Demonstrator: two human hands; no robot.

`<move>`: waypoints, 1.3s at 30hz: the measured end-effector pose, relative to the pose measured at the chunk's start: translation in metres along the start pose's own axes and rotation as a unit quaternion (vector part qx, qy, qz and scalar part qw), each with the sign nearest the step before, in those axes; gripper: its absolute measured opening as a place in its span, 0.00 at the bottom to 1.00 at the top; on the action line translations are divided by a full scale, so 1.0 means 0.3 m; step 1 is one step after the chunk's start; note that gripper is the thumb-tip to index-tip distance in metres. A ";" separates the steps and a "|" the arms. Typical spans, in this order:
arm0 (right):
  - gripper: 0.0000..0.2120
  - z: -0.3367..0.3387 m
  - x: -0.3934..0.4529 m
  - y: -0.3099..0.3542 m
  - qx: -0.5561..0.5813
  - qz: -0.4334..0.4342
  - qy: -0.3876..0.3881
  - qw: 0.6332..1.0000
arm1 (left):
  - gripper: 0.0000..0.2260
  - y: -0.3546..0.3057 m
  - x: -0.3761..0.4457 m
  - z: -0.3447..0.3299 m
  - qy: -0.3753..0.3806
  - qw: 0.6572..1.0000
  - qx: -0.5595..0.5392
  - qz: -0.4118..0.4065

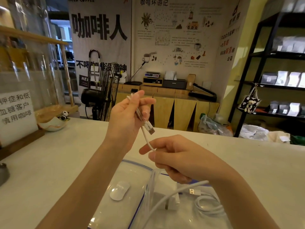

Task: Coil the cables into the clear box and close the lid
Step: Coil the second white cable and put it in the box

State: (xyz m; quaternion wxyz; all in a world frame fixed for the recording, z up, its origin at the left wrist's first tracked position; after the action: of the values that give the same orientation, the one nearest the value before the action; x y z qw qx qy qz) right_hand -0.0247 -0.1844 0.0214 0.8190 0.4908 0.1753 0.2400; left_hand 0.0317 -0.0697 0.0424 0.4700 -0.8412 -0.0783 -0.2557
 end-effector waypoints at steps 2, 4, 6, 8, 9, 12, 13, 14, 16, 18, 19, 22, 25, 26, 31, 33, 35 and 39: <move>0.10 0.014 -0.004 0.006 -0.057 0.009 -0.027 0.998 | 0.10 0.010 -0.002 -0.009 0.031 0.992 0.120 -0.009; 0.09 0.043 -0.022 0.016 -0.167 0.029 -0.072 0.983 | 0.10 0.022 -0.010 -0.032 0.097 0.963 0.253 0.005; 0.08 0.065 -0.046 0.027 -0.280 0.057 -0.097 0.954 | 0.10 0.042 -0.019 -0.052 0.164 0.912 0.374 0.041; 0.07 0.081 -0.068 0.045 -0.326 0.076 -0.106 0.936 | 0.11 0.063 -0.036 -0.063 0.210 0.862 0.456 0.078; 0.07 0.090 -0.078 0.054 -0.344 0.083 -0.112 0.928 | 0.13 0.069 -0.047 -0.069 0.229 0.842 0.479 0.091; 0.06 0.126 -0.092 0.069 -0.392 0.123 -0.152 0.899 | 0.16 0.079 -0.069 -0.086 0.293 0.822 0.459 0.164; 0.06 0.140 -0.093 0.074 -0.402 0.144 -0.175 0.887 | 0.17 0.079 -0.071 -0.087 0.312 0.822 0.431 0.200; 0.08 0.150 -0.091 0.078 -0.411 0.161 -0.196 0.876 | 0.18 0.077 -0.070 -0.084 0.326 0.824 0.401 0.233; 0.12 0.157 -0.084 0.077 -0.426 0.194 -0.231 0.853 | 0.19 0.071 -0.064 -0.066 0.335 0.834 0.332 0.288; 0.15 0.154 -0.074 0.074 -0.409 0.206 -0.253 0.852 | 0.18 0.065 -0.061 -0.047 0.353 0.836 0.271 0.322; 0.16 0.152 -0.069 0.073 -0.388 0.203 -0.252 0.863 | 0.18 0.061 -0.062 -0.039 0.369 0.830 0.250 0.335; 0.10 0.148 -0.054 0.059 -0.298 0.183 -0.195 0.916 | 0.18 0.054 -0.071 -0.021 0.423 0.803 0.211 0.364; 0.06 0.155 -0.052 0.038 -0.219 0.158 -0.139 0.953 | 0.16 0.032 -0.078 -0.022 0.465 0.793 0.151 0.363; 0.08 0.165 -0.055 0.034 -0.194 0.159 -0.147 0.957 | 0.14 0.023 -0.080 -0.029 0.470 0.798 0.121 0.358; 0.16 0.194 -0.060 0.030 -0.274 0.192 -0.320 0.887 | 0.12 -0.005 -0.095 -0.098 0.468 0.807 -0.102 0.345; 0.22 0.173 -0.052 0.033 -0.399 0.199 -0.389 0.806 | 0.12 -0.013 -0.104 -0.126 0.444 0.795 -0.204 0.359; 0.22 0.140 -0.037 0.036 -0.446 0.174 -0.417 0.772 | 0.13 -0.021 -0.102 -0.136 0.391 0.808 -0.267 0.351; 0.08 0.063 0.022 0.014 -0.181 0.098 -0.301 0.931 | 0.11 -0.024 -0.085 -0.124 0.259 0.849 -0.340 0.310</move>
State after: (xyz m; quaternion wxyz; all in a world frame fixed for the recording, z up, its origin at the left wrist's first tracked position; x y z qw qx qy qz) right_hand -0.0103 -0.1925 0.0332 0.8806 0.3982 -0.1752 0.1879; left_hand -0.0062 -0.0938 0.0509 0.2130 -0.8320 0.4030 -0.3164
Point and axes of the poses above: each hand's wrist, its own x-axis towards the middle knuckle, its own z-axis out of the back of the hand, y = z × x, the point moved 4 cm from there along x, towards the middle knuckle, and after that the axes turned 3 degrees about y, right-handed, at the moved point
